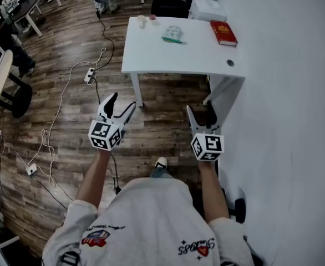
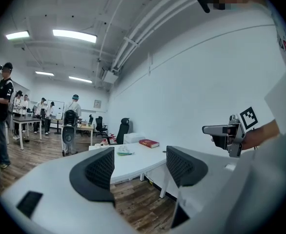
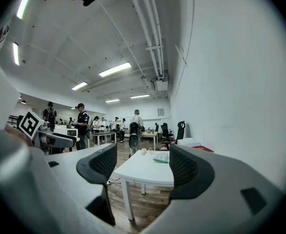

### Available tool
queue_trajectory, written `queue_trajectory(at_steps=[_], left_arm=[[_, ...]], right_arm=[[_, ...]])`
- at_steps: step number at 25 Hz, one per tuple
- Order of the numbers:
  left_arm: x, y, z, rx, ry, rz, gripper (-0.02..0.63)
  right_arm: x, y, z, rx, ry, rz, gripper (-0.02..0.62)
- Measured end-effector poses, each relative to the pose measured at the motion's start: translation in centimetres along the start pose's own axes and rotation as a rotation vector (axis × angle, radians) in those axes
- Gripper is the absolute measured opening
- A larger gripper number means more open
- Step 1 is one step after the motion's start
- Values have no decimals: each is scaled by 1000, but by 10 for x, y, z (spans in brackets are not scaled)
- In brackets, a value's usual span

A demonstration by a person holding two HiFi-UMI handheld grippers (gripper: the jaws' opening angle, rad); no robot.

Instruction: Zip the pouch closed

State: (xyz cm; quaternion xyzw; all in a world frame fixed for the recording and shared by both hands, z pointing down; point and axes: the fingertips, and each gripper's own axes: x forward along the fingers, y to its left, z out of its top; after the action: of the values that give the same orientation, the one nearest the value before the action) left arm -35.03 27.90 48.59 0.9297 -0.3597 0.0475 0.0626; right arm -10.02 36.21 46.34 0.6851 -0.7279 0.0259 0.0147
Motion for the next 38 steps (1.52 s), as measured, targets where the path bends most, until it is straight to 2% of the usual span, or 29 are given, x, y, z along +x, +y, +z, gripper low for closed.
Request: queue_trajectory(at_steps=[13, 21, 28, 33, 38], left_arm=[[105, 6, 24, -8, -19, 15, 316], [154, 5, 29, -5, -11, 23, 316], [197, 16, 28, -38, -24, 14, 316], [243, 35, 26, -64, -32, 4, 316], [314, 64, 30, -61, -27, -17, 316]], right_arm=[[67, -88, 4, 28, -19, 1, 319], [95, -124, 3, 32, -23, 9, 319], [123, -147, -4, 34, -13, -3, 319], [164, -163, -11, 23, 7, 2, 319], [229, -184, -10, 0, 28, 9, 319]])
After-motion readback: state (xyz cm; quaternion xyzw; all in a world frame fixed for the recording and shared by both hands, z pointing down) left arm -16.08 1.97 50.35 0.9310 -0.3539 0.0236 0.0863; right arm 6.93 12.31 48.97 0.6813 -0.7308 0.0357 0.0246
